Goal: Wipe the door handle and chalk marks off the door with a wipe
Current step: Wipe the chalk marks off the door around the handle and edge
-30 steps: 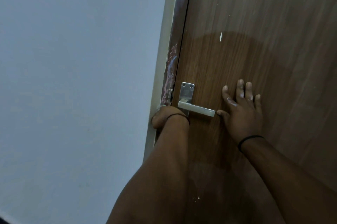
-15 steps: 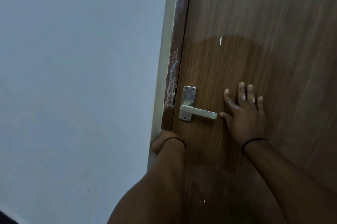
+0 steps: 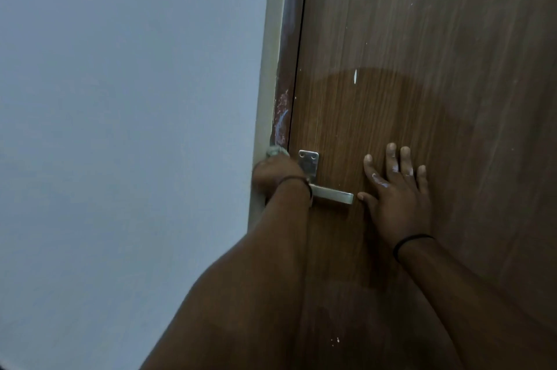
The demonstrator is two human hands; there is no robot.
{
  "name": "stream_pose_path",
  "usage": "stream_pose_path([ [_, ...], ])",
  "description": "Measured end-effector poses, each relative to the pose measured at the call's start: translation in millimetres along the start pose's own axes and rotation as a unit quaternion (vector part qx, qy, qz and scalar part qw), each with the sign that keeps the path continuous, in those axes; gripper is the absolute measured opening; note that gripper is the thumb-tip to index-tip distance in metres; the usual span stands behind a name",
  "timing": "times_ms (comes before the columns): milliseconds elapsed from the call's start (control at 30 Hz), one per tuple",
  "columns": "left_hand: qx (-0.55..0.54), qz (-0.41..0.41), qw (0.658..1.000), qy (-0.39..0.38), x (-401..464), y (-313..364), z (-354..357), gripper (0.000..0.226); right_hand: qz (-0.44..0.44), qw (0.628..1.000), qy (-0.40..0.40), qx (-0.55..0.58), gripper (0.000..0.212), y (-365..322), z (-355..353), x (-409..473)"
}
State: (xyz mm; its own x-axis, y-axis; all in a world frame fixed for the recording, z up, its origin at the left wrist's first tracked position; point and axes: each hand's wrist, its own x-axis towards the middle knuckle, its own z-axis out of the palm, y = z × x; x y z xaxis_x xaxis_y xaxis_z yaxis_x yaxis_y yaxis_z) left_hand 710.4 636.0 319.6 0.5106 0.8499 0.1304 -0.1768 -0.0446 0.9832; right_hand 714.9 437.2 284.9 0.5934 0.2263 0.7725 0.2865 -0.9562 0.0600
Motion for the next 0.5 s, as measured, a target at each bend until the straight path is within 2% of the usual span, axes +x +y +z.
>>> stream_pose_path([
  [33,-0.012,-0.043,0.999,0.011,-7.7,-5.9,0.4,0.030,0.003,1.000,-0.001,-0.003,0.066,-0.2,-0.2,-0.1],
  [200,-0.079,-0.130,0.988,0.004,-19.4,-56.4,-9.0,0.031,-0.002,1.000,-0.001,-0.002,0.066,-0.6,-2.0,-0.7],
  [267,-0.130,-0.155,0.979,0.031,-19.3,-53.2,-9.9,0.031,-0.003,1.000,-0.007,-0.007,0.066,-0.5,-2.4,-0.3],
  [333,-0.182,-0.155,0.971,0.024,-20.1,-39.4,-10.4,0.029,0.001,1.000,-0.007,-0.007,0.065,-0.1,-1.9,-0.7],
  [500,-0.152,-0.104,0.983,0.015,-19.8,-27.1,-4.4,0.023,-0.001,1.000,0.003,0.000,0.064,-1.3,-1.3,-2.1],
])
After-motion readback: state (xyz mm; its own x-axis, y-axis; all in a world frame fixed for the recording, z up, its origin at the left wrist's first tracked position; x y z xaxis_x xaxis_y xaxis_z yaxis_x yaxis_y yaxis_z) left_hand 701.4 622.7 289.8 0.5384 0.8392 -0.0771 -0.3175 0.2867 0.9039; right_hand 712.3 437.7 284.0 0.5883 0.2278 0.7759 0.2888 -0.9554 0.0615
